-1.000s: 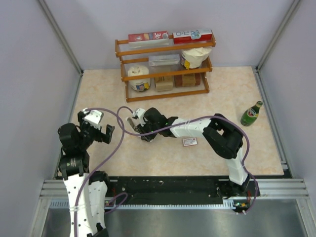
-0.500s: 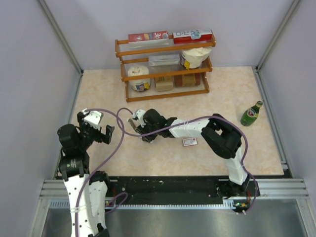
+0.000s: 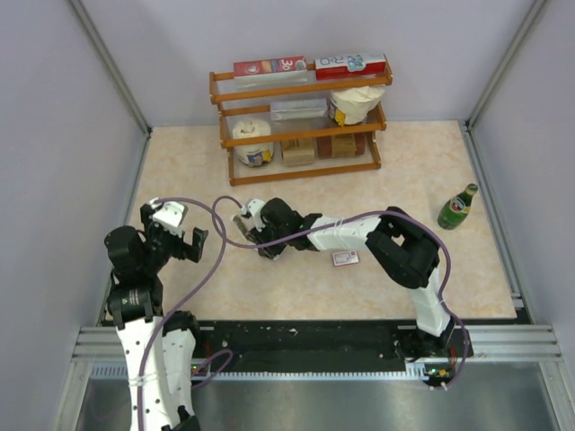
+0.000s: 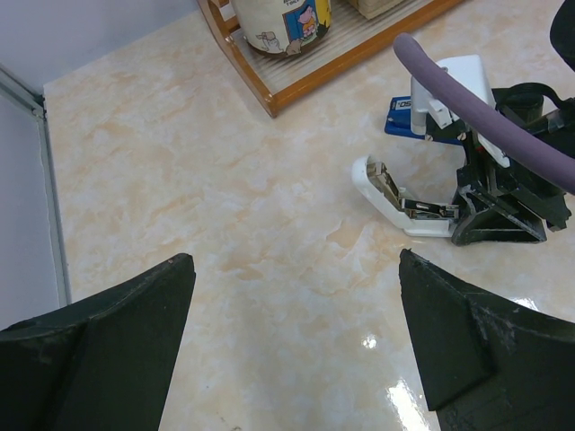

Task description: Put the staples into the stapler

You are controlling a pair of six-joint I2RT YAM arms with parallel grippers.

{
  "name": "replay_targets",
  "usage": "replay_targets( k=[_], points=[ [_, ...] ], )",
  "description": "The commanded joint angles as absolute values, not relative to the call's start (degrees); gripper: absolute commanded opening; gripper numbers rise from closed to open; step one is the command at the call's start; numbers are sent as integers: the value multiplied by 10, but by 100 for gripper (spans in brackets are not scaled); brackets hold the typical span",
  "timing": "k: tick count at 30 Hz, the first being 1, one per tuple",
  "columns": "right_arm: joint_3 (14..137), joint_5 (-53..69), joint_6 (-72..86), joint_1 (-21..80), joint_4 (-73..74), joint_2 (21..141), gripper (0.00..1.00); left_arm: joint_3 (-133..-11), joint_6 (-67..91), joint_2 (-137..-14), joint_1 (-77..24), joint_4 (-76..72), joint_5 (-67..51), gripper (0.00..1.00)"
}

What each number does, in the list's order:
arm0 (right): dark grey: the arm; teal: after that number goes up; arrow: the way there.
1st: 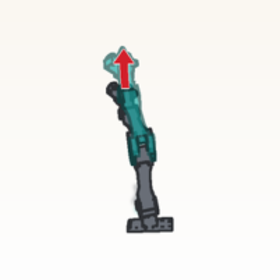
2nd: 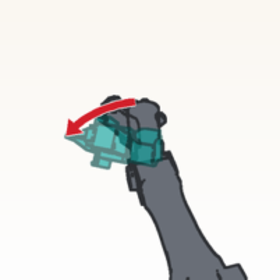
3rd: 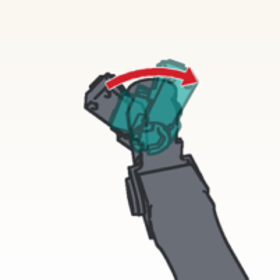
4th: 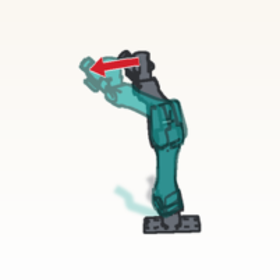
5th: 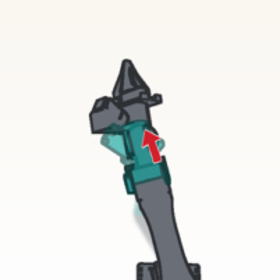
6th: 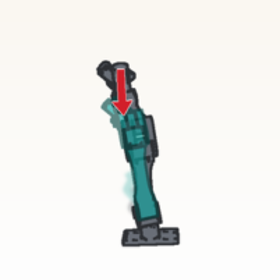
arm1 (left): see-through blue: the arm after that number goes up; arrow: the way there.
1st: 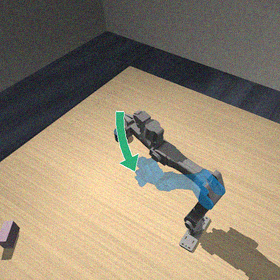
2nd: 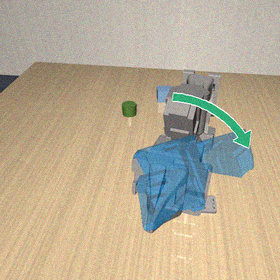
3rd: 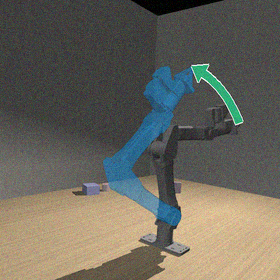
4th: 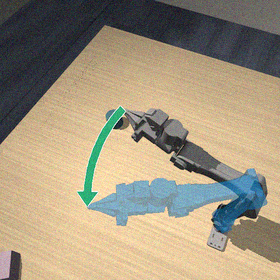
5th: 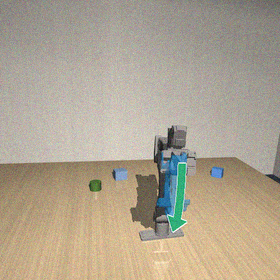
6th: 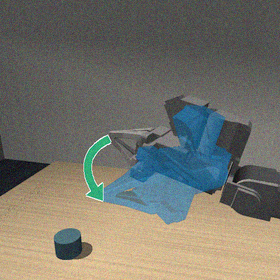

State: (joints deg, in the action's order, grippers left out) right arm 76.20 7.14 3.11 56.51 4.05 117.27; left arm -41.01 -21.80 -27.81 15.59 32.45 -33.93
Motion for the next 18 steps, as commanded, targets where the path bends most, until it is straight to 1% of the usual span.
replay_targets(
  k=[1, 3, 8, 18],
  points=[
    [780, 55, 30, 578, 34, 1181, 29, -407, -222, -268, 162, 303, -352, 99],
    [779, 51, 27, 582, 34, 1180, 32, -407, -222, -268, 163, 303, -352, 99],
    [779, 41, 23, 588, 34, 1180, 34, -408, -221, -267, 164, 301, -352, 99],
    [777, 38, 23, 590, 36, 1183, 38, -406, -221, -266, 166, 301, -353, 99]
  ],
)
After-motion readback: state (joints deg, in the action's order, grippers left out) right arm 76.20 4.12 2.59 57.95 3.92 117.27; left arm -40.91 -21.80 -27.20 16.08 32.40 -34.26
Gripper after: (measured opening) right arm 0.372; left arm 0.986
